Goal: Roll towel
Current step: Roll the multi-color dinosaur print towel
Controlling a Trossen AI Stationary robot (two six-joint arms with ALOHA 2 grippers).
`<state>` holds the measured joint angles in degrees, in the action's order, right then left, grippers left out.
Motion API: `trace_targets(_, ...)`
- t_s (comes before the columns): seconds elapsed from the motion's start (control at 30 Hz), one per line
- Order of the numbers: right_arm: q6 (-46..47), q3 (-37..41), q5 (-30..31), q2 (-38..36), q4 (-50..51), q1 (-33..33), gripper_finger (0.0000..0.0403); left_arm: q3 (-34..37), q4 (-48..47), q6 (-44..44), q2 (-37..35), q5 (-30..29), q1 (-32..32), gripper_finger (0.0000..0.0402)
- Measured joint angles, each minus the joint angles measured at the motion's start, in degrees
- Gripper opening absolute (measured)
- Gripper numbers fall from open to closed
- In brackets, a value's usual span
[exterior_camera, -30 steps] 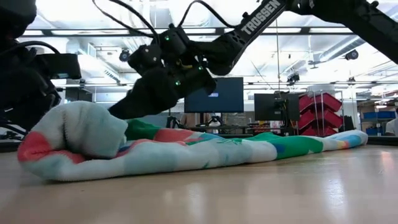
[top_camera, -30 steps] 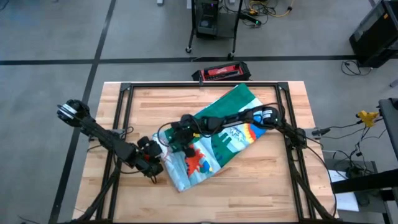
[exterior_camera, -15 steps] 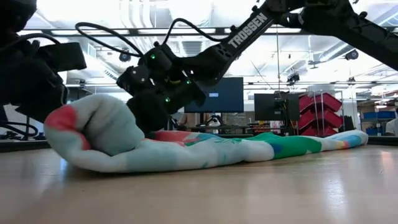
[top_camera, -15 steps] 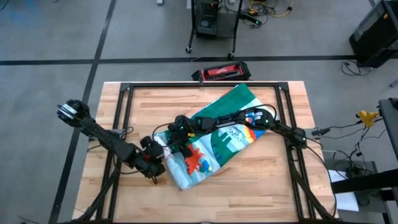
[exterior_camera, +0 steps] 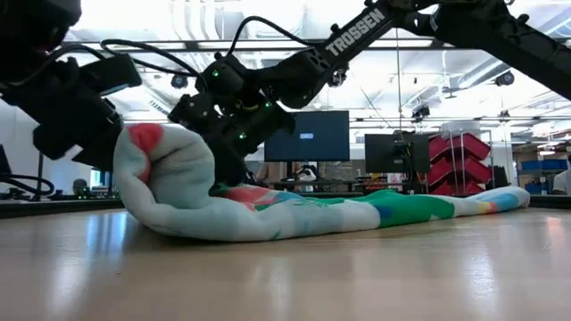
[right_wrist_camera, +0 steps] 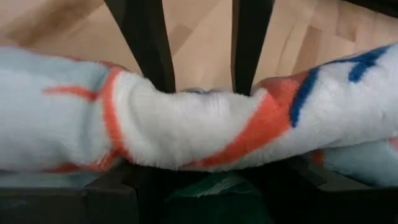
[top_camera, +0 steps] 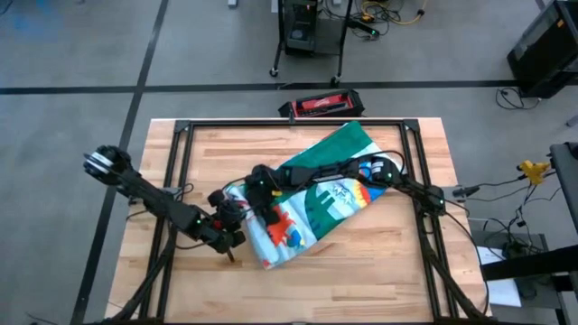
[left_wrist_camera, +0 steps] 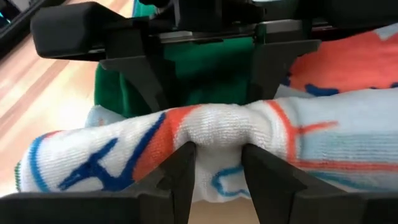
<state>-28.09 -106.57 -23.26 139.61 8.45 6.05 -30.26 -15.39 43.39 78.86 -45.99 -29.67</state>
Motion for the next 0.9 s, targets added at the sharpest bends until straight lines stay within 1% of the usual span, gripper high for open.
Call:
trace_targets(0.13,-4.2,0.1,4.9,-2.5,5.6,-0.1,0.0204,0.0,3.2,-2.5,2.3,-0.2,1.2,0.0119)
trace_targets(0.37,-7.0,0.1,9.5,-7.3,12.6,0.1,0.0204,-0.1,4.6,-4.1,4.2,1.0,2.5,0.0119)
trace_targets(0.5,-7.0,0.3,10.0,-10.7,15.9,-0.1,0.0204,-0.1,4.7,-4.1,3.9,1.0,2.4,0.0119)
trace_targets(0.67,-3.3,1.5,9.7,-13.0,19.7,-1.0,0.0204,-0.1,4.9,-4.0,3.7,1.3,2.4,0.0119)
trace_targets(0.73,-1.4,2.6,8.6,-13.5,21.6,-1.7,0.0204,-0.1,5.1,-3.9,3.7,1.6,2.4,0.0119)
trace_targets(0.8,0.0,4.4,7.1,-13.9,21.7,-2.9,0.0204,-0.1,5.2,-3.9,3.7,2.1,2.4,0.0119)
trace_targets(0.9,1.6,7.3,7.1,-13.9,20.3,-4.7,0.0204,-0.1,5.2,-4.1,3.7,2.4,2.4,0.0119)
